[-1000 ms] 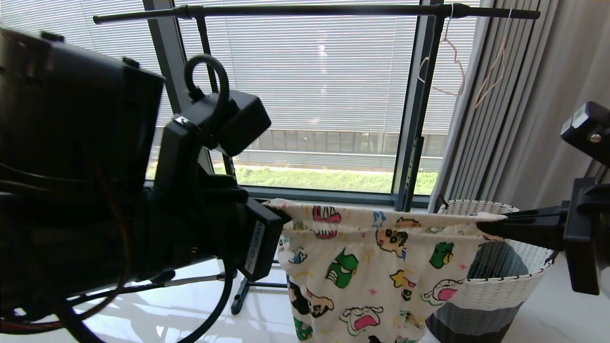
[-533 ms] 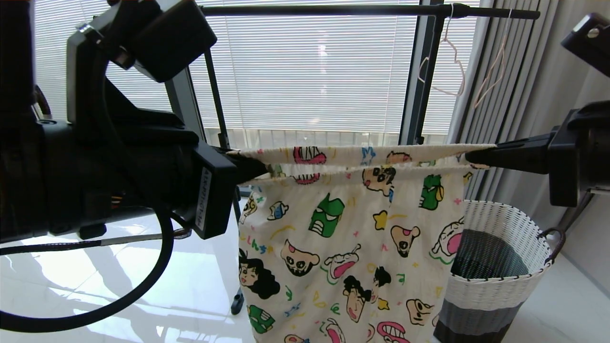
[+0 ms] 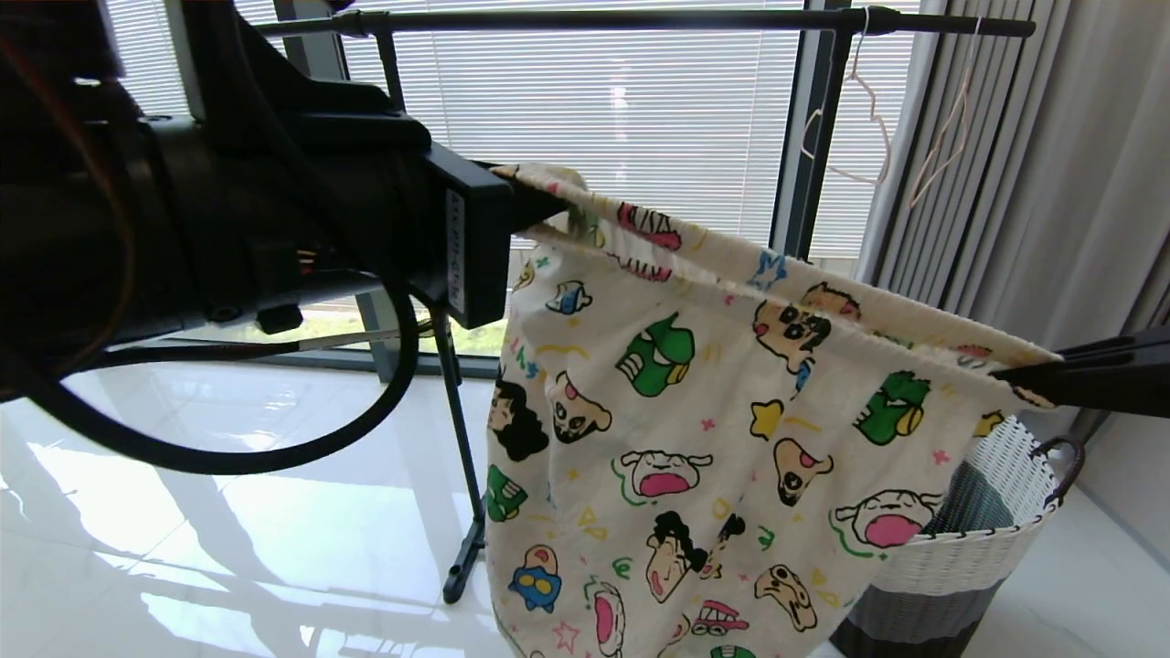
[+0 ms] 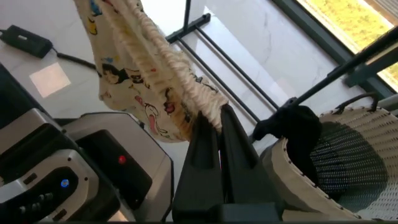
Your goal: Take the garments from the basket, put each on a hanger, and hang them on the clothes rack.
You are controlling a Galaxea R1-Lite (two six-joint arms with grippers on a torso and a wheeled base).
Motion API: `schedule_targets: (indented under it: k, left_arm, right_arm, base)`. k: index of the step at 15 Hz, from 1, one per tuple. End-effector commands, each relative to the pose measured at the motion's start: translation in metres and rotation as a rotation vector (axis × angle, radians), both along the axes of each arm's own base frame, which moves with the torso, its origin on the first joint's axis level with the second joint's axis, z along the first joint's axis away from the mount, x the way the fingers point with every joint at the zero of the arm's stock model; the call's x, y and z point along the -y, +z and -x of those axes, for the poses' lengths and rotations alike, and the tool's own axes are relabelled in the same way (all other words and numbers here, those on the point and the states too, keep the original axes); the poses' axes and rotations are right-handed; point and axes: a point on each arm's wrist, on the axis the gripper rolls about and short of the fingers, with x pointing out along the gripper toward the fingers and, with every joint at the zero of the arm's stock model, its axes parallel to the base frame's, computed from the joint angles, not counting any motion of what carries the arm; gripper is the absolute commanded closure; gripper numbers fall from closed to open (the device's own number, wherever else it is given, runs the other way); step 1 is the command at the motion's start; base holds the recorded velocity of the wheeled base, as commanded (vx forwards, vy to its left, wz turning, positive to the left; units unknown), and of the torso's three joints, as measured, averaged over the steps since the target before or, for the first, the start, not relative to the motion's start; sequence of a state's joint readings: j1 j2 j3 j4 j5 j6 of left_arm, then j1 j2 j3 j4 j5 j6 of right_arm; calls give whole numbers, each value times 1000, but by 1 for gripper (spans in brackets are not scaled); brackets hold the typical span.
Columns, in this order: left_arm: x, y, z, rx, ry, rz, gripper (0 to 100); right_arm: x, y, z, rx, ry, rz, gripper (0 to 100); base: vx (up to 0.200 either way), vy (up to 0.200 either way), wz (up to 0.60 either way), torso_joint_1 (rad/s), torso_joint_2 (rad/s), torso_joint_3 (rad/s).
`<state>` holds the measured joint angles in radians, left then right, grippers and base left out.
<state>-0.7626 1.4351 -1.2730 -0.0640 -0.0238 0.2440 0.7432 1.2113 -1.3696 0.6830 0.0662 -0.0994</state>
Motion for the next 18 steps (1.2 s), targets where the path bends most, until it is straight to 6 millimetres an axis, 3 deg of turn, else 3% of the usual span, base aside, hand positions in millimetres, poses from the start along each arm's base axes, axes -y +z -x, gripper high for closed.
schedule_targets:
  k: [1, 7, 11, 15, 18]
  left_arm:
    - [15, -12, -15, -26, -33, -24, 100]
    - [12, -20, -8, -49, -50, -44, 100]
    - [-29, -23, 49, -237, -108, -198, 100]
    - [-26, -18, 84, -375, -218, -101, 100]
    - [-26, -21, 88, -383, -233, -106, 100]
  right_arm:
    - [9, 5, 21, 21, 62, -20, 100]
    - [5, 3, 27, 6, 115, -1, 100]
    - [-29, 10, -10, 65, 31, -30, 100]
    - [-56, 24, -40, 83, 15, -51, 100]
    - [-61, 26, -45, 86, 15, -55, 100]
  base:
    - [0, 0, 0, 0, 0, 0]
    - [0, 0, 0, 0, 0, 0]
    - [0, 0, 0, 0, 0, 0]
    - [0, 0, 0, 0, 0, 0]
    - [0, 0, 0, 0, 0, 0]
